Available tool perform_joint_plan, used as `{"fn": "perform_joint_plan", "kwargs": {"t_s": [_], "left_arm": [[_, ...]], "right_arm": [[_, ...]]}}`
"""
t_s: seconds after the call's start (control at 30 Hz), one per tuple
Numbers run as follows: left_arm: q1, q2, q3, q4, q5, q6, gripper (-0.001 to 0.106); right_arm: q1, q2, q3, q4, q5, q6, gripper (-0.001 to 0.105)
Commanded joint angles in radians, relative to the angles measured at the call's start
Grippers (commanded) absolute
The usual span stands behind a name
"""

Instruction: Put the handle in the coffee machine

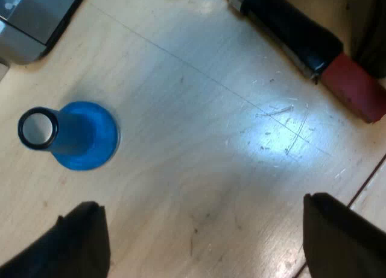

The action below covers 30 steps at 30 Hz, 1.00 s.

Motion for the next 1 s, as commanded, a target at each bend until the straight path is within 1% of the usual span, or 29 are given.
{"fn": "perform_joint_plan", "kwargs": {"t_s": [0.03, 0.17, 0.27, 0.33, 0.43, 0.53, 0.6, 0.77, 0.8, 0.9, 0.97, 1.0], "left_arm": [[-0.005, 0.001, -0.009, 0.020, -0.020, -0.008, 0.068], [-0.005, 0.001, -0.009, 0.037, -0.019, -0.008, 0.068], [-0.005, 0.001, -0.009, 0.036, -0.019, -0.010, 0.068], [-0.005, 0.001, -0.009, 0.043, -0.034, -0.012, 0.068], [-0.005, 0.001, -0.009, 0.056, -0.067, -0.012, 0.068], [-0.005, 0.001, -0.009, 0.065, -0.105, -0.009, 0.068], [-0.005, 0.001, -0.009, 0.076, -0.125, -0.001, 0.068], [-0.005, 0.001, -0.009, 0.087, -0.131, -0.002, 0.068], [-0.005, 0.001, -0.009, 0.087, -0.131, -0.002, 0.068], [-0.005, 0.001, -0.009, 0.087, -0.131, -0.002, 0.068], [-0.005, 0.001, -0.009, 0.087, -0.131, -0.002, 0.068], [-0.005, 0.001, -0.009, 0.087, -0.131, -0.002, 0.068]], "right_arm": [[0.004, 0.026, 0.005, -0.059, -0.030, 0.040, 0.000], [0.004, 0.075, -0.030, -0.115, -0.032, 0.074, 0.000], [0.004, 0.125, -0.080, -0.131, -0.032, 0.077, 0.000], [0.004, 0.162, -0.127, -0.155, -0.016, 0.077, 0.000], [0.004, 0.195, -0.167, -0.183, 0.025, 0.077, 0.000], [0.004, 0.203, -0.181, -0.216, 0.075, 0.077, 0.000], [0.004, 0.201, -0.181, -0.221, 0.076, 0.077, 0.000], [0.004, 0.176, -0.181, -0.139, 0.073, 0.077, 0.000], [0.004, 0.156, -0.181, -0.065, 0.076, 0.074, 0.000], [0.004, 0.115, -0.181, 0.026, 0.081, 0.074, 0.000], [0.004, 0.089, -0.181, 0.089, 0.085, 0.061, 0.000], [0.004, 0.071, -0.181, 0.131, 0.084, 0.040, 0.000]]}}
